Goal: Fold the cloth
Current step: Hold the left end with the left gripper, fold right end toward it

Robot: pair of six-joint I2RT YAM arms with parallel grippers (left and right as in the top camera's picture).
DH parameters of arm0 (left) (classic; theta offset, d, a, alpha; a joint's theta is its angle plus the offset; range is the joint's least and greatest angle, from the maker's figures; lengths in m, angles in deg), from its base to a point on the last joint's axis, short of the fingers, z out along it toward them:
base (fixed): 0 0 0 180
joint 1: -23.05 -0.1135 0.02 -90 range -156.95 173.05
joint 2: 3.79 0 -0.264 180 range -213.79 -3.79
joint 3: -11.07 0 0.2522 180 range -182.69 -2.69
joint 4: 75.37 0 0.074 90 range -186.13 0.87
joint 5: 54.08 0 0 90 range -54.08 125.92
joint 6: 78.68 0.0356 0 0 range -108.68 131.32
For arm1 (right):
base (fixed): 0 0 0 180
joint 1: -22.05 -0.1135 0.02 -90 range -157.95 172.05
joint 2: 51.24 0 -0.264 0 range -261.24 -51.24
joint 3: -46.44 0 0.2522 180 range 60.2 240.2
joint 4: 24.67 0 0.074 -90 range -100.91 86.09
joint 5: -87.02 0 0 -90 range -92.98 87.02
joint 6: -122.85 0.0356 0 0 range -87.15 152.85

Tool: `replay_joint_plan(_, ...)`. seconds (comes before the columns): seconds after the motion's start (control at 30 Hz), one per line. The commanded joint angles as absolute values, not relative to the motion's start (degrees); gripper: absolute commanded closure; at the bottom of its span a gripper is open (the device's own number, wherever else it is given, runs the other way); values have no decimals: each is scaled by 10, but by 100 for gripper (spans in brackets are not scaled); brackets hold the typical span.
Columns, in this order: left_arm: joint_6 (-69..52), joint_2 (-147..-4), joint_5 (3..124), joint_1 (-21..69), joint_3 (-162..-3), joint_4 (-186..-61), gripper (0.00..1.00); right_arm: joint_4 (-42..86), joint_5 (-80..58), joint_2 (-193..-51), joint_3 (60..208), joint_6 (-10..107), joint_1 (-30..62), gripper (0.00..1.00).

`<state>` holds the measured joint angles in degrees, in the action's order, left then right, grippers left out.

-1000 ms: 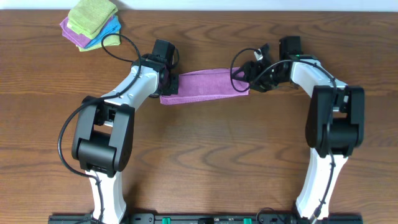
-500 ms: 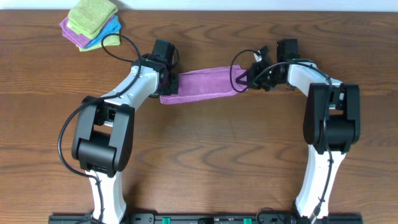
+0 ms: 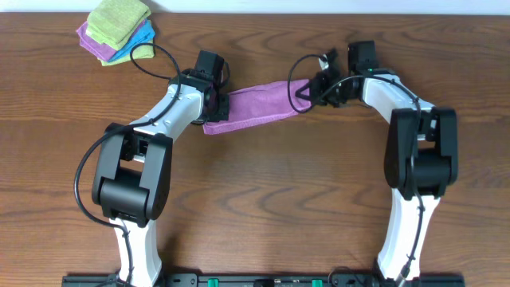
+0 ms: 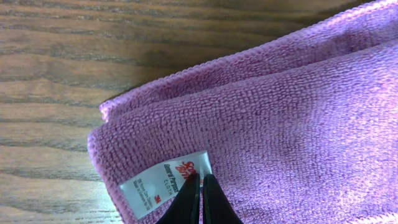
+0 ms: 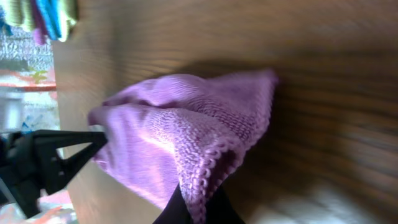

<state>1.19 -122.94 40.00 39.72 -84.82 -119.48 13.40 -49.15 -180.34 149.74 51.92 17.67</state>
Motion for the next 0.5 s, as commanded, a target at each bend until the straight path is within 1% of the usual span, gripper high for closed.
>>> replay_joint_plan(0.0,5,-1241,400,396,-845,-1192,94,133,-486,-1763,1513,524,155,98)
replay_joint_plan(0.2,4,-1241,400,396,-845,-1191,94,111,-486,-1759,1513,524,118,98)
replay_joint_plan(0.47,1,-1242,400,396,-845,-1191,94,80,-500,-1739,1514,527,99,98)
